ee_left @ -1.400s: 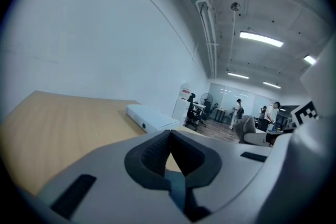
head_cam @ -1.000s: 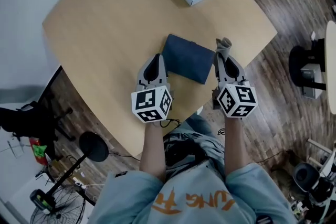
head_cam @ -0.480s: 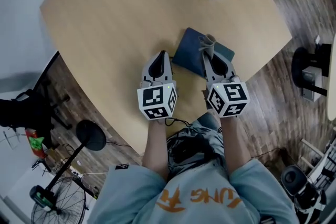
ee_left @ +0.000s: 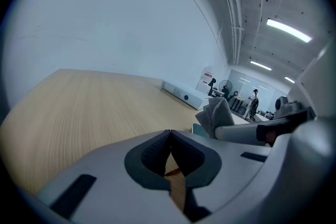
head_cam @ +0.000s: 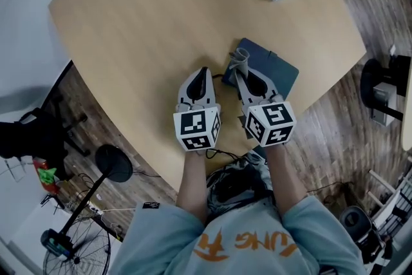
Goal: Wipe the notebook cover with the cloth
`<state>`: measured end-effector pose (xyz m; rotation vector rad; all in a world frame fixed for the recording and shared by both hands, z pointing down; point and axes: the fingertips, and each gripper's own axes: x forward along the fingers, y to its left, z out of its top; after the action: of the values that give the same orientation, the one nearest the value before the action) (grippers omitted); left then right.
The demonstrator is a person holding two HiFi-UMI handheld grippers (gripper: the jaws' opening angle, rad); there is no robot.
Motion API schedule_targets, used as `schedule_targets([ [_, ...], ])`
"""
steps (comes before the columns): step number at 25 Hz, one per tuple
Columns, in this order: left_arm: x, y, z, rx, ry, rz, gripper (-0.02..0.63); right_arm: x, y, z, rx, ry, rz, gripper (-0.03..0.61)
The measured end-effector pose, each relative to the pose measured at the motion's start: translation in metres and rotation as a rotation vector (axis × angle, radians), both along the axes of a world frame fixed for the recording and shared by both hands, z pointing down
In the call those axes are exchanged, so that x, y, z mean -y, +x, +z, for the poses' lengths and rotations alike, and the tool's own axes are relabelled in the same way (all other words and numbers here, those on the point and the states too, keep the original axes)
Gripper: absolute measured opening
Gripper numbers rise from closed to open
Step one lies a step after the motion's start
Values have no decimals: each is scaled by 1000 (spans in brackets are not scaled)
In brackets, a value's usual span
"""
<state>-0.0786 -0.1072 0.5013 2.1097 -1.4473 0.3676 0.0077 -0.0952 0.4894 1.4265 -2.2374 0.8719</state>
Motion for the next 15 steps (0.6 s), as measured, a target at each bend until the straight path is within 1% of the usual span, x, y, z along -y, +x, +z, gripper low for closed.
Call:
schedule_targets([
  [3, -1, -6, 4, 29, 0, 7, 18, -5, -11, 8, 6, -28, -13, 32],
  [7, -2, -9, 5, 25, -4, 1, 18, -14, -21, 19, 9, -72, -33, 32],
  [11, -1, -6, 6, 28, -2, -4, 18, -14, -19, 32, -4, -122, -41, 33],
  [15, -5, -11, 7, 46, -4, 1, 18, -17, -21, 43, -32, -164, -42, 32],
])
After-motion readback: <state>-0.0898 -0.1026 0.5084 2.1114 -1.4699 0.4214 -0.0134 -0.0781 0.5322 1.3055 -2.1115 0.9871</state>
